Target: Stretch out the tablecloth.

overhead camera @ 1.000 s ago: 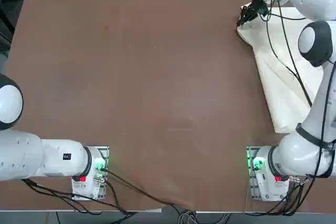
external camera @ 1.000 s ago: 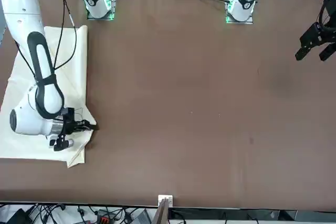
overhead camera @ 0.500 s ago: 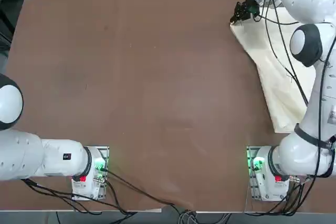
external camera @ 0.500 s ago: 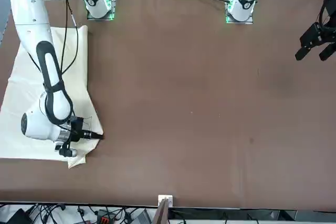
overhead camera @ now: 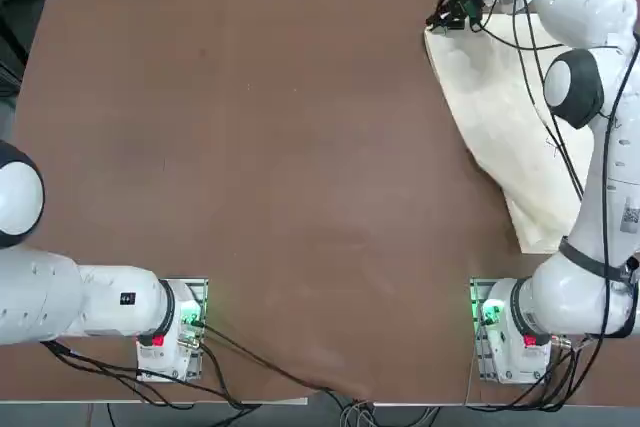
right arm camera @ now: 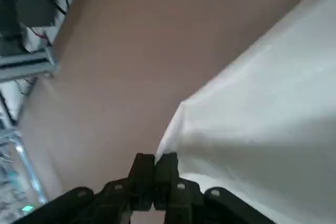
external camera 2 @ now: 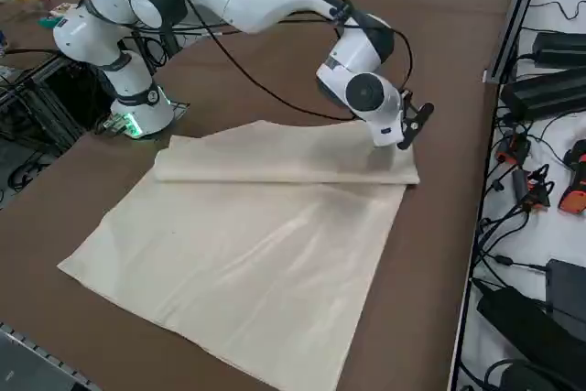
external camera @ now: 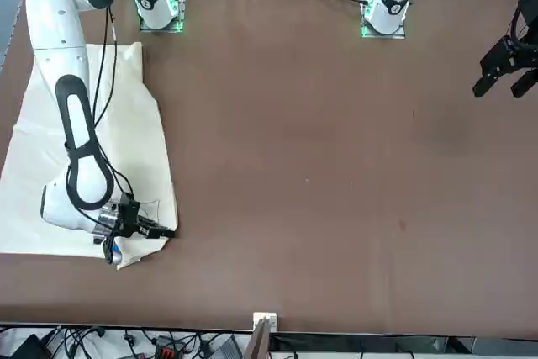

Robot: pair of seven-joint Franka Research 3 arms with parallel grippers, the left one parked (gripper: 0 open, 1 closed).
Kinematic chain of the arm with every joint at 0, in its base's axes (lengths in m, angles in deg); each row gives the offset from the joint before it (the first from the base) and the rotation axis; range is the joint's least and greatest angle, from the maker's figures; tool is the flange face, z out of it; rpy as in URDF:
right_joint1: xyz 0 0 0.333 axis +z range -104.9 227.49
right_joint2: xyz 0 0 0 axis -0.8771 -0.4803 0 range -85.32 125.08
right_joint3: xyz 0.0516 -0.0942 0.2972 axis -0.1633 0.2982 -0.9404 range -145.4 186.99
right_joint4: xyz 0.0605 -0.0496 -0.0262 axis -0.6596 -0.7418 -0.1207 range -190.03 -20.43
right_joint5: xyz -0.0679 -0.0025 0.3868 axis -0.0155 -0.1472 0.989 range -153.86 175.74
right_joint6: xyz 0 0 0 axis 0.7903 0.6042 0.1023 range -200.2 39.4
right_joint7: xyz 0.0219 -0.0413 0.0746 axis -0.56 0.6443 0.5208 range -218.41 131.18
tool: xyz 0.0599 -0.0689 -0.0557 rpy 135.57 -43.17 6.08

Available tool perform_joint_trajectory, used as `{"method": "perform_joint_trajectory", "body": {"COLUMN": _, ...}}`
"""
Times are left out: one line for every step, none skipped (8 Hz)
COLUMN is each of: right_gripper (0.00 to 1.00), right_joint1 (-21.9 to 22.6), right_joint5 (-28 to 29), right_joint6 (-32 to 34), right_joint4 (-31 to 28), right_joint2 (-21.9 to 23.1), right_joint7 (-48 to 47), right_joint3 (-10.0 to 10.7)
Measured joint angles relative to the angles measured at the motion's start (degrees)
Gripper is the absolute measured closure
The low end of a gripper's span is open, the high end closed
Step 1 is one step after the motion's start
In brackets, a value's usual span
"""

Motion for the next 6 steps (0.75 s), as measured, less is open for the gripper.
{"method": "perform_joint_trajectory", "body": {"right_gripper": 0.98, "right_joint1": 0.4, "right_joint5": 3.0, "right_joint6": 0.0, "right_joint4": 0.1, "right_joint2": -0.2, "right_joint7": -1.7, "right_joint3": 0.0}}
{"method": "perform_joint_trajectory", "body": {"right_gripper": 0.98, "right_joint1": 0.8, "right_joint5": 5.5, "right_joint6": 0.0, "right_joint4": 0.2, "right_joint2": -0.6, "right_joint7": -3.0, "right_joint3": 0.0}}
{"method": "perform_joint_trajectory", "body": {"right_gripper": 0.98, "right_joint1": 1.0, "right_joint5": 7.5, "right_joint6": -0.1, "right_joint4": 0.7, "right_joint2": -1.4, "right_joint7": -4.5, "right_joint3": 0.0}}
{"method": "perform_joint_trajectory", "body": {"right_gripper": 0.98, "right_joint1": 1.1, "right_joint5": 9.2, "right_joint6": -0.1, "right_joint4": 1.5, "right_joint2": -2.4, "right_joint7": -5.5, "right_joint3": 0.0}}
{"method": "perform_joint_trajectory", "body": {"right_gripper": 0.98, "right_joint1": 1.1, "right_joint5": 11.1, "right_joint6": -0.2, "right_joint4": 2.5, "right_joint2": -3.5, "right_joint7": -6.1, "right_joint3": 0.0}}
{"method": "perform_joint_trajectory", "body": {"right_gripper": 0.98, "right_joint1": 1.2, "right_joint5": 13.1, "right_joint6": -0.2, "right_joint4": 3.4, "right_joint2": -4.5, "right_joint7": -6.8, "right_joint3": 0.0}}
